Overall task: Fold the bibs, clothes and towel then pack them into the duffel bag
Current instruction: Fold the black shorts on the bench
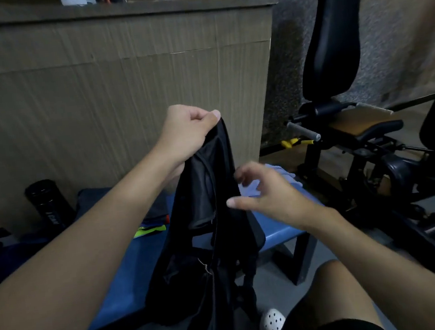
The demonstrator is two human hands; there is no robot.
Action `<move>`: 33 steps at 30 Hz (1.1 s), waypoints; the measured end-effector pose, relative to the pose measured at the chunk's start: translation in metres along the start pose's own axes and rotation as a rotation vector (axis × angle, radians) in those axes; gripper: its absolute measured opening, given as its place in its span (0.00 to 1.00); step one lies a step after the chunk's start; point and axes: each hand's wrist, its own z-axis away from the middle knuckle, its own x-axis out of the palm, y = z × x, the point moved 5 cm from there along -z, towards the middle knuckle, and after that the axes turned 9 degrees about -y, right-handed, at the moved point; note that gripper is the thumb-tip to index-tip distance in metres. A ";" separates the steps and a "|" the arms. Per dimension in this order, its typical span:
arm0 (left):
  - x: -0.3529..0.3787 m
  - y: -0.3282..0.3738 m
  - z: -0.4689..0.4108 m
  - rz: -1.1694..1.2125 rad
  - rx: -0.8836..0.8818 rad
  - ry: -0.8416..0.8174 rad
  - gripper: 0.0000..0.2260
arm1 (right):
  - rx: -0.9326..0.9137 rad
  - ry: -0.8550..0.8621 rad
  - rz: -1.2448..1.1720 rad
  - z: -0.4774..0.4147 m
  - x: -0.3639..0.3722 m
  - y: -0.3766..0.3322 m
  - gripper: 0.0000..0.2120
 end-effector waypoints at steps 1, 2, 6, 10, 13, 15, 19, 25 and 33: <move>-0.002 0.001 -0.001 -0.009 0.002 0.004 0.13 | 0.015 -0.005 0.044 -0.001 0.005 0.007 0.11; -0.005 0.000 -0.002 -0.014 0.002 0.012 0.13 | 0.019 0.015 0.076 -0.002 0.007 0.012 0.11; -0.025 -0.017 -0.010 -0.051 -0.039 0.058 0.14 | 0.033 0.117 -0.012 -0.006 -0.005 0.013 0.12; -0.046 -0.053 -0.014 -0.155 -0.127 0.094 0.11 | 0.020 0.188 -0.153 -0.014 -0.029 -0.003 0.07; -0.037 -0.068 -0.005 -0.177 -0.112 0.057 0.04 | 0.025 0.233 -0.245 -0.024 -0.041 -0.013 0.08; -0.026 -0.068 0.002 -0.126 -0.009 0.012 0.06 | 0.040 0.251 -0.314 -0.031 -0.045 -0.019 0.09; 0.002 -0.055 0.025 -0.096 0.190 -0.278 0.21 | 0.065 0.270 -0.412 -0.044 -0.050 -0.029 0.11; 0.027 -0.058 0.030 0.025 0.188 -0.322 0.23 | 0.072 0.264 -0.451 -0.047 -0.056 -0.033 0.11; 0.041 -0.059 0.029 0.085 0.183 -0.233 0.14 | 0.099 0.272 -0.505 -0.043 -0.062 -0.021 0.10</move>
